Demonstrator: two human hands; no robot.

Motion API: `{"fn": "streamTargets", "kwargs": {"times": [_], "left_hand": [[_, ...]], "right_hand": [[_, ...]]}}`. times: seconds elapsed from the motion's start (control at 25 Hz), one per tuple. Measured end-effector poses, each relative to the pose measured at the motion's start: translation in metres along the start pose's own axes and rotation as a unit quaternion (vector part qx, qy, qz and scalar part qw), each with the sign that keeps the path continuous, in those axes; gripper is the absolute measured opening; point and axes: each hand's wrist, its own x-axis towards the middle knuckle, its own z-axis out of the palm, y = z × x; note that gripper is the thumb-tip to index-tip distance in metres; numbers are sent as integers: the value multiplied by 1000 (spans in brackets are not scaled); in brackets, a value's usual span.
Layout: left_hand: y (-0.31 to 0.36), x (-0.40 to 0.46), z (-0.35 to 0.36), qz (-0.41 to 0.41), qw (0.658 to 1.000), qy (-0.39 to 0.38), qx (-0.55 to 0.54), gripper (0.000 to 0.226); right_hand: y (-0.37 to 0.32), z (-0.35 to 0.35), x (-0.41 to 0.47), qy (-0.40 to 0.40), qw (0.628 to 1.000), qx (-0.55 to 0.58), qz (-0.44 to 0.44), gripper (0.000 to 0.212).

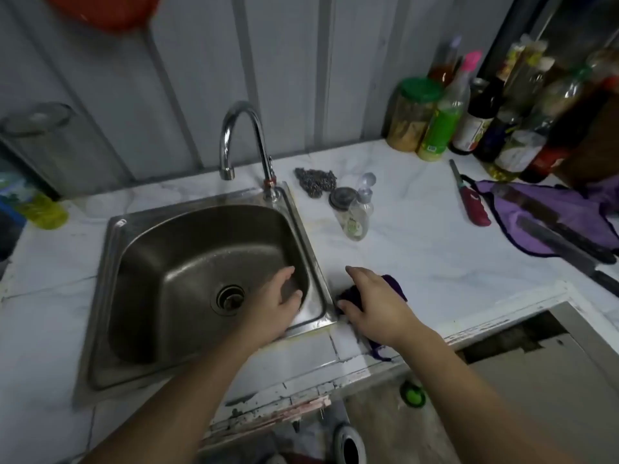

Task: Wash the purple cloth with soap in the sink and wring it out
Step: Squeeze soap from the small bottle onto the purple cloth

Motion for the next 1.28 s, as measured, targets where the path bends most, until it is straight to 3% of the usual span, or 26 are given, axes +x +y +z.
{"fn": "streamTargets", "kwargs": {"times": [0.28,0.6,0.76,0.92,1.12,1.28], "left_hand": [[-7,14,31,-31,999,-35,9,53],[-8,24,37,-50,998,-44,-23,51],[8,29,27,-61,991,-47,-108,48],[37,27,2,-51,966,-38,-249,30],[41,32,-36,-72,965,-4,-253,19],[36,36,-53,-131,913,62,-380,20]], "right_hand": [[33,31,10,-5,982,-185,-31,62],[36,15,34,83,982,-171,23,27],[8,-15,44,101,995,22,-8,22],[-36,-38,63,49,978,198,-45,16],[-73,-49,100,-34,919,390,-50,17],[-92,-49,127,-82,872,480,-47,16]]}}
